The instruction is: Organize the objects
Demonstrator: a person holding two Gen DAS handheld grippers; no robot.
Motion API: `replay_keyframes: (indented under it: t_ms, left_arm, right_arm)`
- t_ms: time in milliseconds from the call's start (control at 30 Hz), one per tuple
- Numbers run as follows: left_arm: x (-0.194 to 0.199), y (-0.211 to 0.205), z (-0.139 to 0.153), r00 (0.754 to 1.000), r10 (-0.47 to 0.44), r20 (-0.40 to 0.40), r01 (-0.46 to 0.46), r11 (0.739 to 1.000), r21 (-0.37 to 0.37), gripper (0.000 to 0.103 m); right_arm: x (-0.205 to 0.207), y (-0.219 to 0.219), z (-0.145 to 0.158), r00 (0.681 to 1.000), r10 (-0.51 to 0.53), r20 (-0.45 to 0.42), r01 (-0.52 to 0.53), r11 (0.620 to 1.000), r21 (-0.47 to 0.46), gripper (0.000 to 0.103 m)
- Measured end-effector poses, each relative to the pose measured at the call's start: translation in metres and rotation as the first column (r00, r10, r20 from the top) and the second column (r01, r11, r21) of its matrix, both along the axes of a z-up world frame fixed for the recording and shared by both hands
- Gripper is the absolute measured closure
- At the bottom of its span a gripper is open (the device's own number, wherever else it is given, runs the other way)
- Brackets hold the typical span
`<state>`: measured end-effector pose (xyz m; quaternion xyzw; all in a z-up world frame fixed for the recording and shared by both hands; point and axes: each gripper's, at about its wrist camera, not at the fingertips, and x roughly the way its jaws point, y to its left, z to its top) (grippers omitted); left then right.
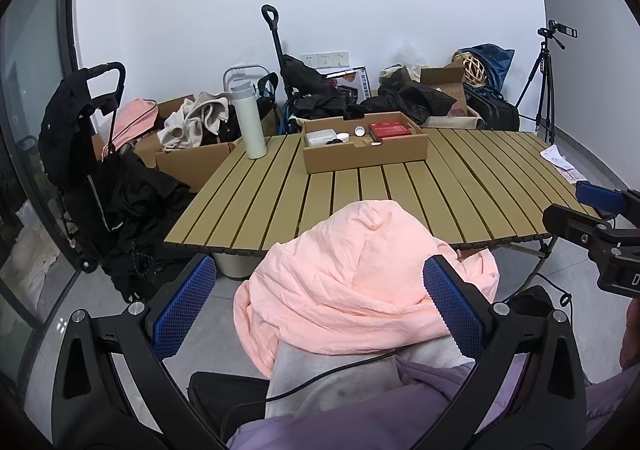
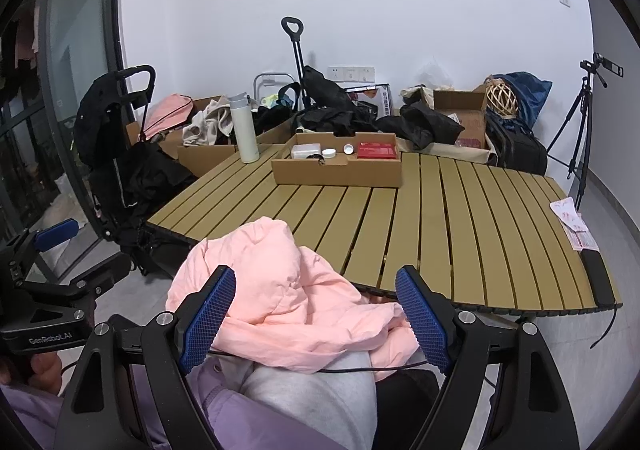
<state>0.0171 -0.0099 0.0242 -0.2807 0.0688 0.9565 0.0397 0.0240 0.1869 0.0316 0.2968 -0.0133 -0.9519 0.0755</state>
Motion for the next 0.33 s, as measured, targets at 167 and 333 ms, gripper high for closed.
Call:
replay_keyframes:
  t_ms: [167, 333]
  left_arm:
    - [-0.003, 0.000, -0.003, 1.000, -0.002, 0.029, 0.002, 1.000, 0.011, 0.000]
    - [-0.012, -0.007, -0.008, 0.996, -0.023, 0.089, 0.016, 0.997, 0.072, 0.000]
  right_arm:
    - [0.000, -0.001, -0.002, 1.000, 0.001, 0.007, -0.001, 1.000, 0.001, 0.018]
    - [-0.003, -0.002, -0.004, 1.000, 0.004, 0.019, -0.004, 1.000, -0.001, 0.018]
